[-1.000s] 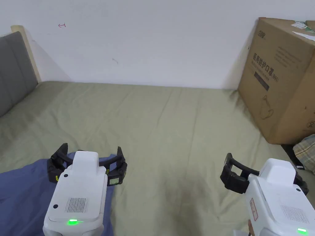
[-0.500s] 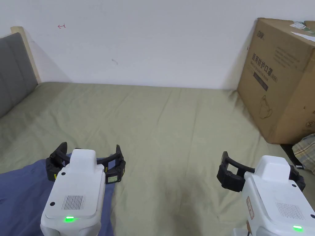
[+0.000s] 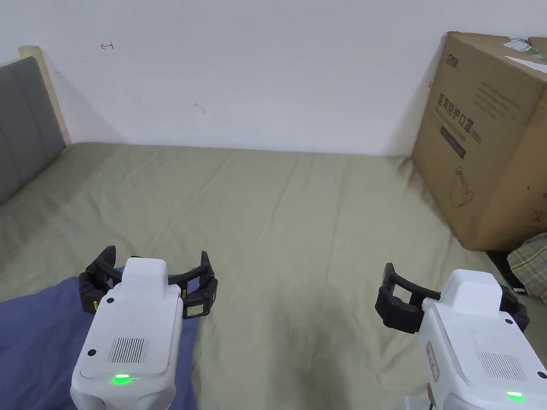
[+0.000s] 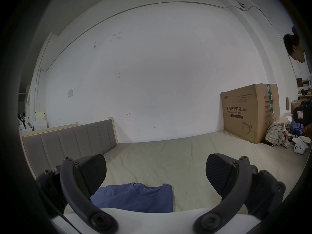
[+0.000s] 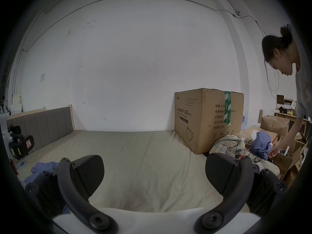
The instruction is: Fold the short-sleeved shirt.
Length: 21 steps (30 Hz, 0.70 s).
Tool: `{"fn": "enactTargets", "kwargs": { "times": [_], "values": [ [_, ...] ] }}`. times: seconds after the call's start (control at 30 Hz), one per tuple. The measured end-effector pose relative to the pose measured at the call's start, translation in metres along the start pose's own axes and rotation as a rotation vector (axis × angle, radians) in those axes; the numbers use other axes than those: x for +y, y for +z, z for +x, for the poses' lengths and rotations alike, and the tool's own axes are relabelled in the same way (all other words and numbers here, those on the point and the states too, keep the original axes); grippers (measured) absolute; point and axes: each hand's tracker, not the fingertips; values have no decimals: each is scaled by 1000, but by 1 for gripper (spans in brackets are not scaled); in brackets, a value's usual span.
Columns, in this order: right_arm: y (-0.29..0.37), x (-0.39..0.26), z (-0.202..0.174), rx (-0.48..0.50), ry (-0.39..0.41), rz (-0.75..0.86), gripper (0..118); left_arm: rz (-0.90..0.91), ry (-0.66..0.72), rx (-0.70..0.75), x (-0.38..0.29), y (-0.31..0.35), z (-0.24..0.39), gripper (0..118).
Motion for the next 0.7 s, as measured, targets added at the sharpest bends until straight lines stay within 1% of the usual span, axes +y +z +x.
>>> {"fn": "enactTargets", "kwargs": {
  "times": [0.27, 0.33, 0.37, 0.4, 0.43, 0.47, 0.5, 0.53, 0.6, 0.67, 0.7],
  "values": [
    [0, 1, 0, 4, 10, 1, 117, -4, 3, -11, 1, -1, 0, 117],
    [0, 2, 0, 6, 19, -6, 115, -3, 15, -13, 1, -1, 0, 116],
    [1, 2, -1, 7, 21, -7, 113, -2, 20, -11, 1, -1, 0, 111],
    [1, 2, -2, 3, 27, -9, 108, 0, 33, -14, 2, 0, 0, 97],
    [1, 3, -3, -1, 33, -17, 90, -2, 51, -32, 3, 1, -2, 63],
    [1, 3, -3, 3, 37, -18, 61, -6, 67, -50, 4, 2, -2, 26],
    [2, 3, -5, 1, 45, -15, 20, -18, 77, -58, 4, 1, -2, 3],
    [3, 2, -7, -9, 55, -7, 0, -67, 87, -84, 5, -1, -3, 2],
    [1, 3, -7, -19, 74, -10, 0, -76, 102, -110, 5, 0, -5, 0],
    [2, 4, -5, 14, 37, -22, 0, -78, 95, -108, 4, 2, -5, 0],
    [2, 4, -5, 8, 37, -18, 0, -77, 88, -103, 3, 3, -4, 0]
  ]
}}
